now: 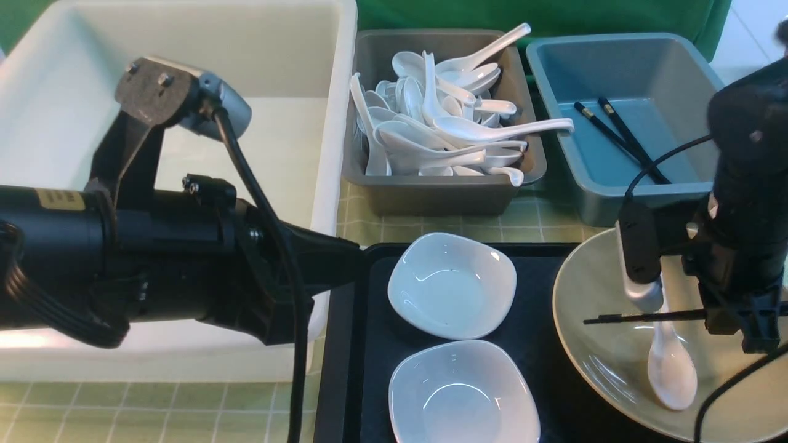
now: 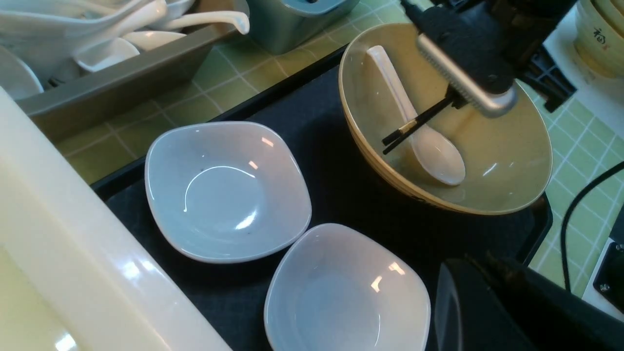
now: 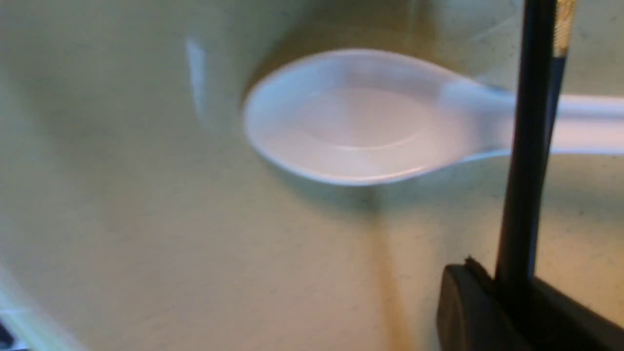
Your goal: On green table put chopsticks spoon bowls plates into blue grey white boxes.
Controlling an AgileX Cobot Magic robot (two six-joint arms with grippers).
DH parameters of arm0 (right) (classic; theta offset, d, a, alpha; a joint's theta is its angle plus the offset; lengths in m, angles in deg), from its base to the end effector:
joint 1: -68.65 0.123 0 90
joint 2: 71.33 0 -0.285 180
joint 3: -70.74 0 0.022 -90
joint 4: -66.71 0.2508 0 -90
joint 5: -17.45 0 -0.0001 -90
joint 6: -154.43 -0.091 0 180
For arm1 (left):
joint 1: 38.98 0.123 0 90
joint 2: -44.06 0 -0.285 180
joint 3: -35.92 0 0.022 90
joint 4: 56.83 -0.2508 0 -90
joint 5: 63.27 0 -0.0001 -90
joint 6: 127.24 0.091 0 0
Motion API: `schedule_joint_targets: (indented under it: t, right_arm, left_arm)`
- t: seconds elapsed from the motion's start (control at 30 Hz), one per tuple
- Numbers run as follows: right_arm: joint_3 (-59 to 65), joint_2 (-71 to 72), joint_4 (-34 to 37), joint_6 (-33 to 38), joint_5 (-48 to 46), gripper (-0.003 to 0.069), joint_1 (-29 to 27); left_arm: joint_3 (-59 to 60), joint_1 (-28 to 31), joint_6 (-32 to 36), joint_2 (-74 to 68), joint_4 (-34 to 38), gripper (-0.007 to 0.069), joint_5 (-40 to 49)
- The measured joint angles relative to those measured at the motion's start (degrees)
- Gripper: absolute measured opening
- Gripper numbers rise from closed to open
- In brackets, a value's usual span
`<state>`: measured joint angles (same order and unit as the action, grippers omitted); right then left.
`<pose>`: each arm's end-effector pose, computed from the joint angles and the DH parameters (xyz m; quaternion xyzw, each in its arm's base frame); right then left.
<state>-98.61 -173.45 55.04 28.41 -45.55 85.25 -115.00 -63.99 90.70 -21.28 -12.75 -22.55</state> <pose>0.2988 0.0719 0.2357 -0.6092 0.7867 -0.0991 0.0052 0.1622 -0.1213 0.3367 0.3028 0.8192 -0.2928 0.3891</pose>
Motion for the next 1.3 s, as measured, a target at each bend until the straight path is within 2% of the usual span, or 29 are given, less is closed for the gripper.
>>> schedule_joint_targets:
  t: [0.07,0.17,0.23,0.37,0.43,0.47,0.5,0.67,0.8,0.83,0.93,1.07,1.3]
  right_arm:
    - [-2.1,1.4,2.9,-1.7,-1.7,0.0058,0.0]
    - [-7.4,1.4,5.3,-8.0,-2.7,0.0058,-0.4]
    - [-13.4,-0.6,7.6,-12.8,-3.9,0.0058,-2.0]
    - [-23.8,-5.1,13.0,-17.3,-4.0,0.0057,-5.9]
    - [-34.5,-10.2,19.2,-19.3,-4.0,0.0057,-9.6]
    - [-35.3,-10.2,19.5,-19.5,-4.0,0.0057,-9.9]
    - [-42.9,-13.7,21.5,-20.8,-4.0,0.0057,-11.7]
    - [-61.2,-24.8,23.3,-25.1,-3.6,0.0057,-15.3]
    - [-63.4,-28.9,24.4,-25.8,-1.8,0.0057,-16.3]
    - [-64.0,-31.6,26.4,-26.5,0.6,0.0057,-17.1]
    - [-64.2,-36.1,30.9,-26.9,4.4,0.0057,-18.6]
    - [-64.2,-41.2,34.2,-26.9,9.0,0.0057,-19.6]
    - [-64.2,-46.0,35.0,-26.9,15.2,0.0059,-19.7]
  left_arm:
    - [0.0,0.0,0.0,0.0,0.9,-0.0001,-1.1]
    - [0.0,0.0,0.9,0.0,2.3,-0.0001,-3.9]
    - [0.0,0.0,3.0,0.0,4.3,-0.0001,-6.4]
    - [0.0,0.0,8.1,-1.0,8.4,-0.0001,-9.3]
    - [0.0,0.0,13.7,-2.5,12.9,-0.0001,-10.1]
    - [0.0,0.0,13.7,-2.5,12.9,-0.0001,-10.1]
    - [0.0,0.0,17.7,-3.7,15.7,-0.0001,-9.6]
    - [0.0,-0.1,30.7,-8.9,25.7,-0.0001,-4.3]
    - [0.0,-0.1,35.3,-10.3,29.9,-0.0001,-3.4]
    - [0.0,-0.1,37.6,-10.7,32.5,-0.0001,-3.4]
    - [0.0,-0.1,39.4,-10.8,34.3,-0.0001,-3.7]
    - [0.0,-0.1,39.6,-10.8,34.6,-0.0001,-3.7]
    - [0.0,-0.1,37.3,-10.8,34.7,-0.0001,-3.7]
